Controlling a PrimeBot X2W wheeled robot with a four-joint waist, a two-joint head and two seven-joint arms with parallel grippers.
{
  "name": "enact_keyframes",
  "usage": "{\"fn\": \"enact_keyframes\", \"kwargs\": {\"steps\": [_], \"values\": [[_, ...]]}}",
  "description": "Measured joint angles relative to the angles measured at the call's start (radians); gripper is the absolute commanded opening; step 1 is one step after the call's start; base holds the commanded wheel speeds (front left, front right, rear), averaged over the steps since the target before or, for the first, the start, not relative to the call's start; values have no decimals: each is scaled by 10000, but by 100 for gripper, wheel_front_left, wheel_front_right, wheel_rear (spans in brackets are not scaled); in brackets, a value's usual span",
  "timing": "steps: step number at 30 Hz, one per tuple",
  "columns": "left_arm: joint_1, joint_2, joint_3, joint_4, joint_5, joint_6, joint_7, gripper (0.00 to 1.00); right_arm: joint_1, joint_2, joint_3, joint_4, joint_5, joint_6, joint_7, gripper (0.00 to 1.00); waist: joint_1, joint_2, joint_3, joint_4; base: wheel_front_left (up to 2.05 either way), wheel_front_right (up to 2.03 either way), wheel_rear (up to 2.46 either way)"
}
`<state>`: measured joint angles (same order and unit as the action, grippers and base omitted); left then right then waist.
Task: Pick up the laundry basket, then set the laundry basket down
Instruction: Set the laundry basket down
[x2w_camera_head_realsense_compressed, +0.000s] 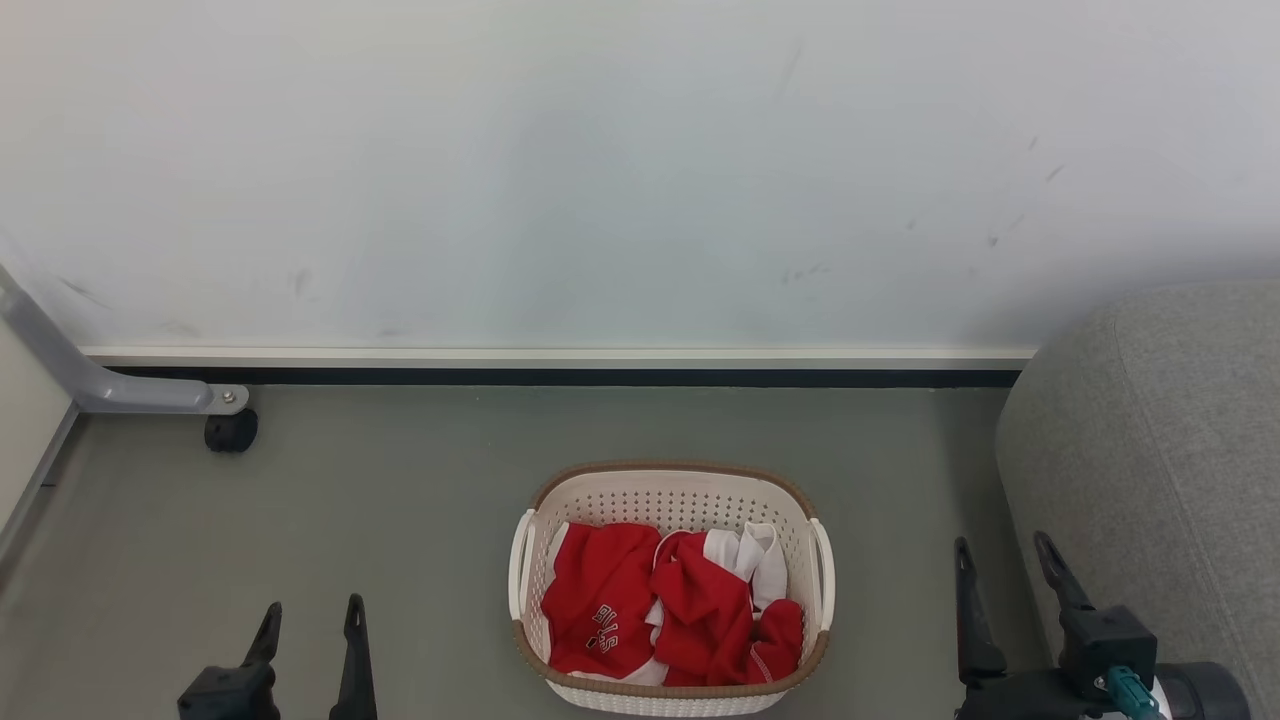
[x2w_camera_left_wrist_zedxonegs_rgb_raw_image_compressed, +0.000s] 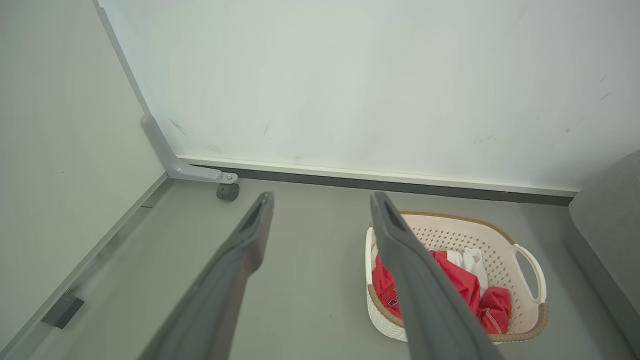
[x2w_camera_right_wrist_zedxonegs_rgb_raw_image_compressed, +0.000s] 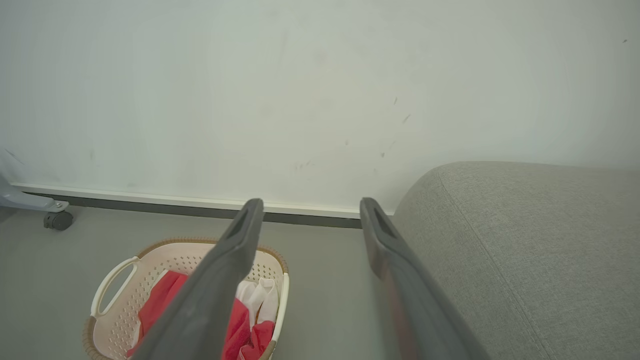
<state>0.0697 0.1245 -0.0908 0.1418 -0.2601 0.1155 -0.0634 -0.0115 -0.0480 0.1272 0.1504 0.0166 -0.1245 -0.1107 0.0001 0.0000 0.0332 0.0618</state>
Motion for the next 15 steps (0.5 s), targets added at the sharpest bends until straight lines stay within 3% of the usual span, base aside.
{"fn": "enact_keyframes", "kwargs": {"steps": [15], "values": [[9, -8, 8, -77, 0, 0, 90, 100, 11, 2, 27, -130, 2, 0, 140, 100, 0, 0, -47, 14, 0, 0, 0]]}}
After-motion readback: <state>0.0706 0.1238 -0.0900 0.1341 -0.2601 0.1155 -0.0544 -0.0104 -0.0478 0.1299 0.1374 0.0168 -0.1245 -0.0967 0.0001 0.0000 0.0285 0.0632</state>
